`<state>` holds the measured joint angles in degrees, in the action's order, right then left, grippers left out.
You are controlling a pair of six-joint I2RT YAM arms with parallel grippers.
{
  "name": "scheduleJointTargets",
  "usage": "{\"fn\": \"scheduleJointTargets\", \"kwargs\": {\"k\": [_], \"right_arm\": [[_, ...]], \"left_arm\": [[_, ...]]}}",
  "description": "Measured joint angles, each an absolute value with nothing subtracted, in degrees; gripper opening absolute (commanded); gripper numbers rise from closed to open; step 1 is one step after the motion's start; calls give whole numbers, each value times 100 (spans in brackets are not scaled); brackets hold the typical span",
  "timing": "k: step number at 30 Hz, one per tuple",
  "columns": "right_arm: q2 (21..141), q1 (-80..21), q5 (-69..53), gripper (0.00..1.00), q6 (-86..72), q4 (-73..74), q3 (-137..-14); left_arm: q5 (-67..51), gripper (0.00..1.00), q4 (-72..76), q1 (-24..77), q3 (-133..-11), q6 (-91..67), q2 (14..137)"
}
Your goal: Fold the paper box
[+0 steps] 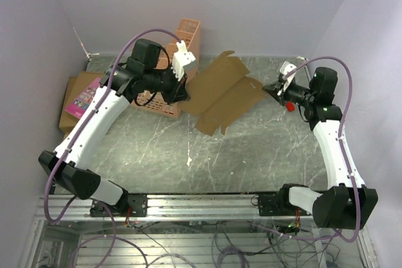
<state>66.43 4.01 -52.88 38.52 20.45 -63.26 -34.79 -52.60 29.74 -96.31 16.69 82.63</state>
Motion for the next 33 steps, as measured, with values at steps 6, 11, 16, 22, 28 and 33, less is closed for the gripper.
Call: {"fn": "scheduleJointTargets", "kwargs": {"k": [6,11,16,22,28,33], "right_arm": [[6667,366,-5015,0,2895,1374,-5135],[6742,362,-4665,0,2766,1293,-4528],[6742,473,-4569,0,2936,1208,-4370],[6742,814,-4958,0,3083,1048,-4158],[6783,845,-5260,0,2276,-217,-3531],[6934,718,-5196,0,1328,-2016,-2873]], "left_arm": [[-3188,7,-5629,3151,-9714,1653,8739],[-2862,7,-5852,3345,-9911,1708,9330],[-2633,7,-5990,3632,-10202,1782,9583],[-2279,7,-6058,4086,-10348,1900,9616],[-1728,7,-6307,4276,-10849,2047,9736],[-1334,7,-6495,4333,-11399,2189,9773]]}}
